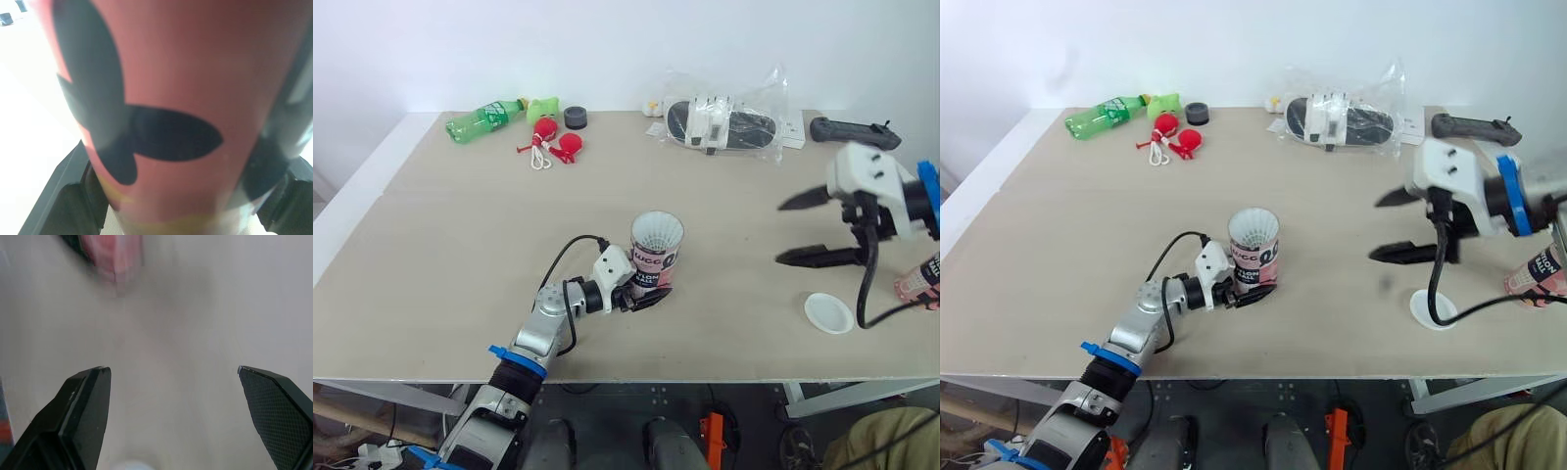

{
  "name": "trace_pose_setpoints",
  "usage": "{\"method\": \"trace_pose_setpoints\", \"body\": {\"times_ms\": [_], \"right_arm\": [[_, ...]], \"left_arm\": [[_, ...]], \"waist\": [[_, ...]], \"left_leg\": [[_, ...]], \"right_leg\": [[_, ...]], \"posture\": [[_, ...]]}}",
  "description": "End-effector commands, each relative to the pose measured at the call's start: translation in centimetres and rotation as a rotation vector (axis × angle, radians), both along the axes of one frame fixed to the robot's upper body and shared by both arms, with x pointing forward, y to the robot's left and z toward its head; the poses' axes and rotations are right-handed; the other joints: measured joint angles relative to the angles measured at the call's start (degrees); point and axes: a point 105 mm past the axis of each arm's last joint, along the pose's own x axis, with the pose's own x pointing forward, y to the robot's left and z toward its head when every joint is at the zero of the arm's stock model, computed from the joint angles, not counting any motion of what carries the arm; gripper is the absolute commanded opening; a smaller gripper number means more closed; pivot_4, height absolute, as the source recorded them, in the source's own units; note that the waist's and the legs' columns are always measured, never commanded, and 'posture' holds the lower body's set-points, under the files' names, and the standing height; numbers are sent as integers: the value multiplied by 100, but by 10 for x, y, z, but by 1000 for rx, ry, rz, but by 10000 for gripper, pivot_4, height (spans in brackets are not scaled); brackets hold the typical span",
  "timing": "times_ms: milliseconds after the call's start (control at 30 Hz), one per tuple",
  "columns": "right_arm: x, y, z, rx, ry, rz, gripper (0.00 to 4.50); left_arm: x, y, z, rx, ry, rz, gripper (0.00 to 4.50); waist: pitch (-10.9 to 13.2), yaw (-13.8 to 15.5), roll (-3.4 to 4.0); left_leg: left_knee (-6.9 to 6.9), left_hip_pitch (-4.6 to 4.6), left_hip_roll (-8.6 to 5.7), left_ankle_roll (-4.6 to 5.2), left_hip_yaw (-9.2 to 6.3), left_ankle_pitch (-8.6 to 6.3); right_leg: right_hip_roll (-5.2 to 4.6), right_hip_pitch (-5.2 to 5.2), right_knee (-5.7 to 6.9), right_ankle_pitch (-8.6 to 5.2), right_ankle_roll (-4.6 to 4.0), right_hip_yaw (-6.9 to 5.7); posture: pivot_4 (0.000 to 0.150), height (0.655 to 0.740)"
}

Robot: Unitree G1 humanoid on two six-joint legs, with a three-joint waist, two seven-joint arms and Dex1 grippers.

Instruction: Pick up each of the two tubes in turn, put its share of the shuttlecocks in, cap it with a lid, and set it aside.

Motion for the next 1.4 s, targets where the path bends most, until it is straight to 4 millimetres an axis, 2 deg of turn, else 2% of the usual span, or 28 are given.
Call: {"method": "trace_pose_setpoints", "body": {"times_ms": [33, 67, 133, 167, 200, 233, 267, 300, 333, 467, 733, 833, 1067, 1200, 1267, 1400], "right_arm": [[-11, 26, 26, 81, -58, 104, 38252], [-10, 34, 30, 102, -86, 125, 32420], [-8, 48, 34, 115, -121, 161, 28189], [-7, 54, 33, 113, -131, 175, 23178], [-6, 59, 32, 113, -135, 188, 14464], [-4, 64, 30, 108, -141, 197, 13521], [-2, 69, 27, 100, -146, 206, 6744], [0, 73, 25, 91, -150, 212, 4922], [3, 78, 23, 84, -156, 221, 533], [10, 111, 8, 59, -164, 302, 533], [27, 137, -18, -29, -175, 351, 533], [38, 145, -38, -116, -166, 359, 533], [40, 174, -61, -147, -117, 444, 533], [39, 186, -59, -129, -117, 478, 533], [36, 188, -48, -104, -133, 488, 533], [27, 172, -16, -69, -178, 484, 533]], "left_arm": [[6, 10, -8, 148, -24, 21, 32594], [9, 16, 0, 196, -48, 21, 32594], [13, 28, 15, 300, -97, 21, 32594], [14, 34, 21, 346, -104, 26, 32594], [14, 40, 26, 394, -109, 28, 32594], [15, 46, 33, 434, -104, 33, 32594], [15, 52, 40, 471, -99, 35, 32594], [14, 56, 44, 500, -92, 37, 32594], [12, 61, 46, 540, -82, 29, 32594], [8, 71, 46, 643, -46, 25, 32594], [9, 74, 53, 694, -51, 43, 32594], [9, 73, 55, 699, -61, 40, 32594], [7, 68, 53, 691, -61, 24, 32594], [7, 67, 52, 692, -60, 20, 32594], [7, 68, 50, 693, -57, 21, 32594], [6, 67, 50, 684, -52, 25, 32594]], "waist": [[4, 12, -10], [3, 13, -10], [7, 8, -19], [9, -37, -21], [9, -52, -21], [8, -57, -19], [10, -61, -22], [9, -57, -20], [12, -72, -22], [11, -98, -20], [13, -65, -23], [13, -66, -24], [13, -62, -24], [12, -74, -25], [12, -76, -25], [13, -67, -25]], "left_leg": [[0, -2, 1, 0, -7, 0], [0, -4, 1, 0, -7, 0], [0, -7, 1, -2, -5, -1], [0, -11, 1, -2, -6, -1], [-4, -12, 9, -1, -3, -1], [-8, -9, 11, -1, -4, -1], [-18, -4, 16, -1, -5, -1], [-19, -8, 22, -1, -7, -1], [-20, -7, 21, -1, -7, -1], [-32, -13, 27, -1, -8, -2], [-35, -25, 27, -3, -16, -4], [-35, -19, 31, -2, -19, -4], [-32, -19, 31, -2, -21, -3], [-29, -12, 32, -2, -22, -3], [-29, -6, 36, -2, -22, -3], [-29, -4, 39, 0, -26, -1]], "right_leg": [[3, 2, 0, -1, 1, -4], [3, -1, 0, -1, 1, -4], [2, 0, -2, -3, 3, -3], [2, -2, -1, -3, 4, -3], [10, -15, 0, 4, -3, -2], [13, -15, 2, 2, -6, -2], [18, -14, 4, -4, -13, -3], [25, -18, 3, -3, -15, -4], [24, -17, 4, -4, -15, -4], [32, -29, 7, -13, -25, -4], [30, -38, 7, -18, -35, -15], [36, -35, 11, -19, -37, -18], [37, -33, 17, -17, -40, -18], [38, -27, 17, -16, -41, -18], [43, -24, 21, -15, -42, -18], [48, -25, 30, -15, -44, -18]], "posture": [[1500, 7400], [1500, 7400], [1500, 7400], [1500, 7400], [1500, 7400], [1500, 7400], [1500, 7400], [1500, 7400], [1500, 7400], [1500, 7400], [1500, 7400], [1500, 7400], [1500, 7400], [1500, 7400], [1500, 7400], [1500, 7400]]}}
